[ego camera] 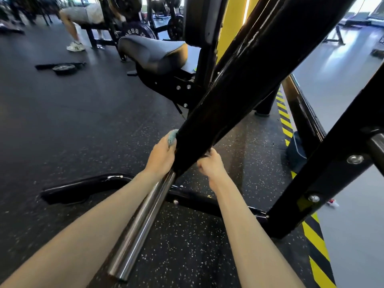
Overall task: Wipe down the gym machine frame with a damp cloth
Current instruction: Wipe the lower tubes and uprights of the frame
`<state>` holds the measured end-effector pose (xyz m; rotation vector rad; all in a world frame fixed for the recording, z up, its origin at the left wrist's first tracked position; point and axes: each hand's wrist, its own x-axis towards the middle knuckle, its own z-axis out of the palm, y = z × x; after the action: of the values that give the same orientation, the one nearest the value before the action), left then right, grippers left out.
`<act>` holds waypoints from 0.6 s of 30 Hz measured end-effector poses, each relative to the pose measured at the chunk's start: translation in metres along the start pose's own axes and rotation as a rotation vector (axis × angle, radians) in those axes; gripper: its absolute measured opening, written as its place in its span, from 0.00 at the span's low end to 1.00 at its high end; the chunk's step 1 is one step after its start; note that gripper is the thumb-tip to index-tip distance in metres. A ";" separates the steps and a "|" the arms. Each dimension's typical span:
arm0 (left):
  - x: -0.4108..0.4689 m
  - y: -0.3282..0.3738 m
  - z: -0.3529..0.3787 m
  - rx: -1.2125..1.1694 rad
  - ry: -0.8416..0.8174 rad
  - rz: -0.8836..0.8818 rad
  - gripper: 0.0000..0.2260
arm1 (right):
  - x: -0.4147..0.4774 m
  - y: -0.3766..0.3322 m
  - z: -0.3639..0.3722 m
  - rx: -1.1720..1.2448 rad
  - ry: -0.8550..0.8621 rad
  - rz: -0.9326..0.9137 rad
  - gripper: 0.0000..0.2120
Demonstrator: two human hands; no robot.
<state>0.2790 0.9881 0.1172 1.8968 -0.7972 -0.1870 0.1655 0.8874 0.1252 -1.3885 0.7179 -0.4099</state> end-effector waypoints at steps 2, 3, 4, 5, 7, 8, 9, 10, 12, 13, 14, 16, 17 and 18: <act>-0.003 -0.017 -0.011 -0.004 -0.071 -0.089 0.16 | -0.002 0.005 0.009 -0.039 -0.025 -0.008 0.19; -0.001 -0.016 -0.014 -0.013 -0.085 -0.100 0.16 | -0.001 0.008 0.010 -0.032 -0.016 -0.007 0.18; 0.001 -0.010 -0.016 -0.045 -0.102 -0.087 0.16 | 0.000 0.009 0.010 -0.008 0.003 0.013 0.19; 0.002 -0.002 -0.018 -0.100 -0.128 -0.057 0.17 | 0.001 0.012 0.009 0.019 0.019 0.040 0.22; 0.001 0.007 -0.020 -0.179 -0.180 0.013 0.18 | 0.005 0.015 0.007 0.059 0.033 0.070 0.25; -0.002 0.001 -0.021 -0.191 -0.193 0.032 0.19 | 0.007 0.017 0.007 0.063 0.034 0.074 0.25; -0.005 -0.010 -0.021 -0.178 -0.190 0.028 0.20 | 0.008 0.018 0.007 0.050 0.033 0.072 0.25; -0.009 -0.031 -0.020 -0.153 -0.179 -0.001 0.21 | 0.009 0.019 0.007 0.030 0.028 0.068 0.25; -0.015 -0.073 -0.019 -0.036 -0.169 -0.116 0.23 | 0.006 0.018 0.010 -0.016 0.012 0.051 0.22; -0.016 -0.089 -0.018 0.017 -0.167 -0.179 0.23 | 0.004 0.019 0.013 -0.054 0.020 0.042 0.21; -0.017 -0.097 -0.018 0.033 -0.166 -0.233 0.23 | 0.002 0.018 0.016 -0.093 0.046 0.021 0.19; -0.014 -0.088 -0.016 -0.022 -0.156 -0.246 0.22 | 0.000 0.018 0.021 -0.198 0.131 -0.028 0.16; -0.012 -0.076 -0.015 -0.072 -0.164 -0.196 0.22 | -0.001 0.017 0.024 -0.271 0.176 -0.047 0.12; -0.012 -0.068 -0.014 -0.115 -0.176 -0.134 0.22 | -0.004 0.017 0.027 -0.380 0.216 -0.051 0.08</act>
<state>0.3065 1.0229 0.0629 1.8426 -0.7599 -0.4789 0.1783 0.9132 0.1103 -1.7388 0.9749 -0.4855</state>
